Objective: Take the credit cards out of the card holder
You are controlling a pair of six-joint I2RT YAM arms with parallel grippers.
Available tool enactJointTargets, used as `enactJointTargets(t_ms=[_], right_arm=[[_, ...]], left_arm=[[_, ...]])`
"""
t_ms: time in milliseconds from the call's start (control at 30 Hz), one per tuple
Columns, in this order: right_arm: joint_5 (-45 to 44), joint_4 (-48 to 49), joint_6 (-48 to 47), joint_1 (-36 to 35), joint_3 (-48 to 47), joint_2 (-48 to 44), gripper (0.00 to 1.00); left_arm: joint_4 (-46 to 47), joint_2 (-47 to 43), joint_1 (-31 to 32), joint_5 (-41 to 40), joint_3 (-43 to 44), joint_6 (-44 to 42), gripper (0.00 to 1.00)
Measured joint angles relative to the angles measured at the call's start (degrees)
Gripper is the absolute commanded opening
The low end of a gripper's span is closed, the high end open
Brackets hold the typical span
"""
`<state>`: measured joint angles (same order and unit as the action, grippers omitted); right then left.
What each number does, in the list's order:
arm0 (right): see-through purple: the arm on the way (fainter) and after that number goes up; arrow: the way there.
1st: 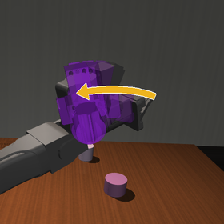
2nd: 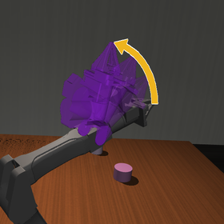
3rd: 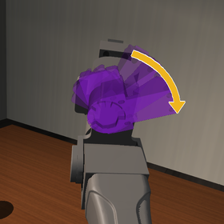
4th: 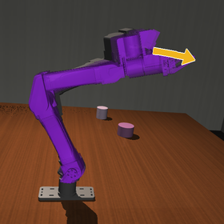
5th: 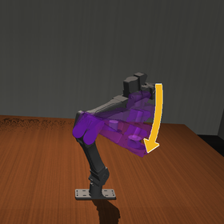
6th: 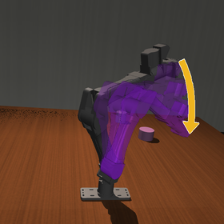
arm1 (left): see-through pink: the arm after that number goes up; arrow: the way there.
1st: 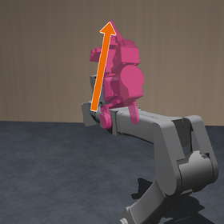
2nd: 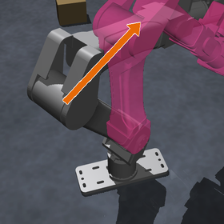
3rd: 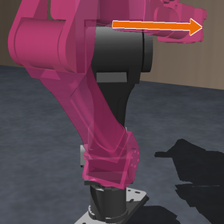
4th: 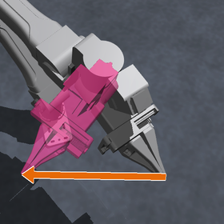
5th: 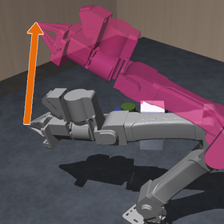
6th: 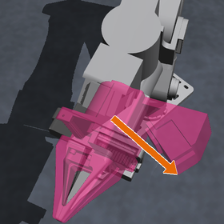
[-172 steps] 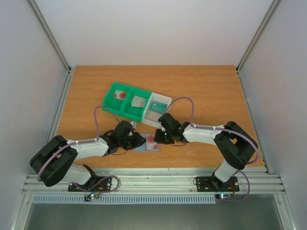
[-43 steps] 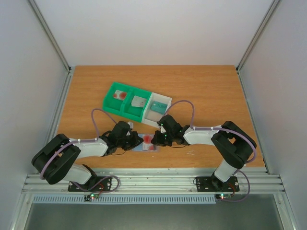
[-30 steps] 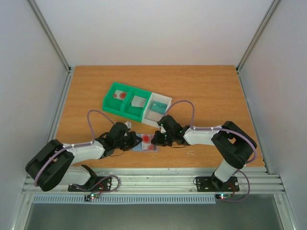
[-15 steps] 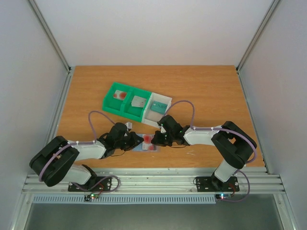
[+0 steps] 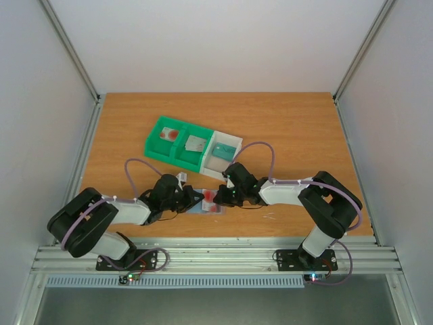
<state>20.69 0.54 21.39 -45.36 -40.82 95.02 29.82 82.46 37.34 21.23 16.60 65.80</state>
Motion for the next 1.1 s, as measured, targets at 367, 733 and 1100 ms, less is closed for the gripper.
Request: enactJointTargets(t_ms=[367,733,1100], right_arm=[[-0.7,-2.5,-2.6,0.2,-0.1,-1.4,0.08],[2.4,-9.5,-12.6,3.3,-0.7,-15.3,0.22],[12.9,-28.1,-26.3,4.5,-14.1,-22.9,0.37]], left_arm=[[-11.0,-11.5,-0.4,-2.9,-0.3,-2.5,0.00],[-34.2,-29.6,-1.9,-6.4,3.5,-10.7,0.01],[-44.9,-48.3,-2.1,4.2,5.1,-20.6,0.01]])
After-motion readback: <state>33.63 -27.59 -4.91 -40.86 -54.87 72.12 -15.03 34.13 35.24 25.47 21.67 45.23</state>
